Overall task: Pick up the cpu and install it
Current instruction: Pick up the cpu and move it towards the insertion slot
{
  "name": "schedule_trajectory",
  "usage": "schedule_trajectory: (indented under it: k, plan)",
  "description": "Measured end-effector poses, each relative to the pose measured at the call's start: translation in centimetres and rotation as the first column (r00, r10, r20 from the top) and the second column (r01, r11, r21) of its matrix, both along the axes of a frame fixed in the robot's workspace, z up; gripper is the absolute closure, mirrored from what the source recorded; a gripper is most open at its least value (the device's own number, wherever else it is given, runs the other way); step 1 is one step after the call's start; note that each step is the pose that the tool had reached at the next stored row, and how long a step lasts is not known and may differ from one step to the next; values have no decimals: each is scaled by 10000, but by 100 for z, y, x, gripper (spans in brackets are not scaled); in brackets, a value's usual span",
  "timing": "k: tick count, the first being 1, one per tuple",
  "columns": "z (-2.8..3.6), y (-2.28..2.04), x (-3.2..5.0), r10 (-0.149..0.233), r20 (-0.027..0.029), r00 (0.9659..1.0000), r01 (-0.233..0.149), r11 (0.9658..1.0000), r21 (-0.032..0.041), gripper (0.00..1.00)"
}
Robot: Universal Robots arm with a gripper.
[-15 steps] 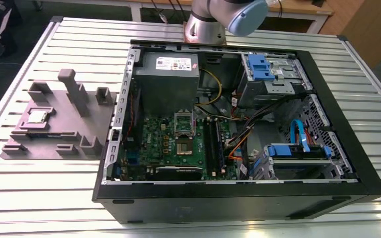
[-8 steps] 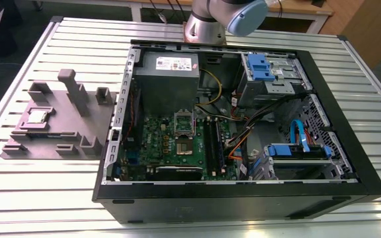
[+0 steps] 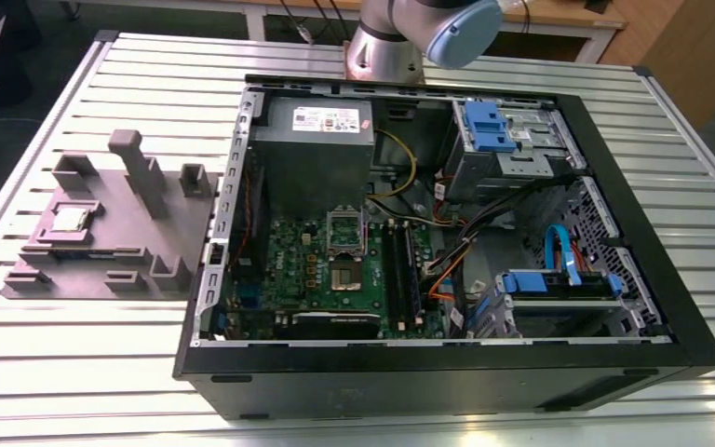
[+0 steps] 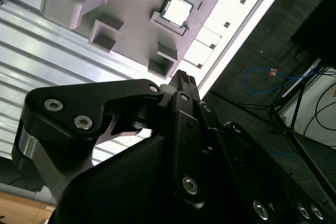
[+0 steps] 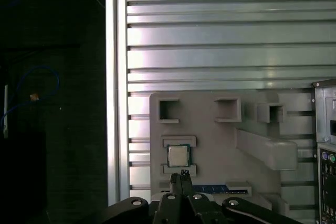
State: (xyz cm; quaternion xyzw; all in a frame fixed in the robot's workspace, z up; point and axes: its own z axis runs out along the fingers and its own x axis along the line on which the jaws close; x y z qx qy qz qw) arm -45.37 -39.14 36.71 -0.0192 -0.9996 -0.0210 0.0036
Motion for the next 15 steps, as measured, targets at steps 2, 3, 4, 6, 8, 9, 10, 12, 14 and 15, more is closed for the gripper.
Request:
schedule_trajectory:
  k: [2, 3, 4, 6, 8, 9, 10, 12, 14, 15]
  plan:
    - [0, 0, -1, 0, 0, 10000, 0, 10000, 0, 90]
    - [0, 0, -1, 0, 0, 10000, 0, 10000, 0, 90]
    - [0, 0, -2, 0, 0, 10000, 0, 10000, 0, 90]
    - [0, 0, -2, 0, 0, 10000, 0, 10000, 0, 90]
    - [0, 0, -4, 0, 0, 10000, 0, 10000, 0, 89]
    - [0, 0, -5, 0, 0, 10000, 0, 10000, 0, 84]
    - [0, 0, -5, 0, 0, 10000, 0, 10000, 0, 77]
    - [0, 0, -6, 0, 0, 10000, 0, 10000, -1, 71]
    - [0, 0, -6, 0, 0, 10000, 0, 10000, 0, 59]
    - [0, 0, -7, 0, 0, 10000, 0, 10000, 0, 59]
